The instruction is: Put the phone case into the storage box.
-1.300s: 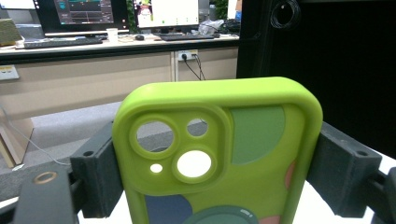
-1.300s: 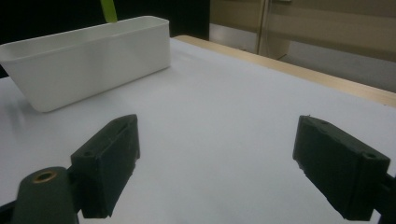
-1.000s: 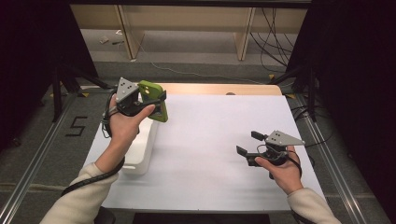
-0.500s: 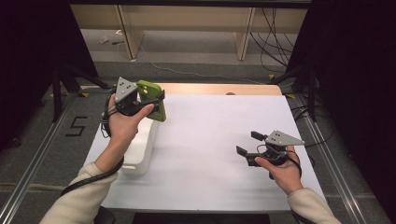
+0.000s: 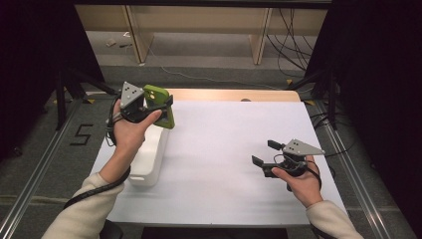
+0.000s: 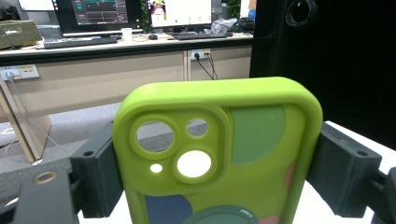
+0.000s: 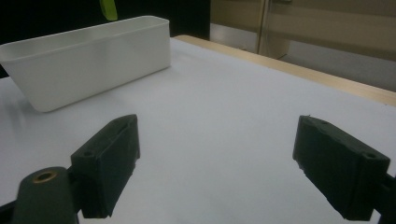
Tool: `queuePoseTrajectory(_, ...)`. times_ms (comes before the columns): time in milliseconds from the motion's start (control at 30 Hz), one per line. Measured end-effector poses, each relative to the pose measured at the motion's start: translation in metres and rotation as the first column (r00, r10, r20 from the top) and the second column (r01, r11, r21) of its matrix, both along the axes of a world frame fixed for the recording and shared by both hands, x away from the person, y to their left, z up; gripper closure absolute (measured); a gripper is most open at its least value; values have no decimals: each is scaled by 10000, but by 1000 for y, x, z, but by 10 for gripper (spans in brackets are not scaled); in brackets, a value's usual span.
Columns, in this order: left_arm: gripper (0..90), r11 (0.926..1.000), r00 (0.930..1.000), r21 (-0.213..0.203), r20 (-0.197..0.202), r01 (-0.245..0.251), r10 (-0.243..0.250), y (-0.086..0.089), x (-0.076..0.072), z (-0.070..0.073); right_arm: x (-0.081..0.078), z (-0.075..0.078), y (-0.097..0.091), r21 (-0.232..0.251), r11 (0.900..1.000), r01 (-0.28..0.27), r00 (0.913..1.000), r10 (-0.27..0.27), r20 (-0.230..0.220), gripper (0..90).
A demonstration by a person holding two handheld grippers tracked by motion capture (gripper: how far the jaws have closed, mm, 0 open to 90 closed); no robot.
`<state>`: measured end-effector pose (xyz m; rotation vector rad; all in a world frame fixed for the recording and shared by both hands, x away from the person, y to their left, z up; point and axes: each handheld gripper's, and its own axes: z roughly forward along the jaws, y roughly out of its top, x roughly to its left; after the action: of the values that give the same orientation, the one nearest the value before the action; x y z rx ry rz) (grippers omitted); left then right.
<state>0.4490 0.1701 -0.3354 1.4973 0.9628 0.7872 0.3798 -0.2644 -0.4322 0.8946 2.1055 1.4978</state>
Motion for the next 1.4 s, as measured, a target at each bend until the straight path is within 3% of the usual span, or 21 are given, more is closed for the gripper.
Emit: queuePoseTrajectory(1400, 157, 9990, 9990, 66, -53, -443, 443, 12, 5, -1, 0, 0, 0, -5, 10000, -14, 10000, 14, -13, 158)
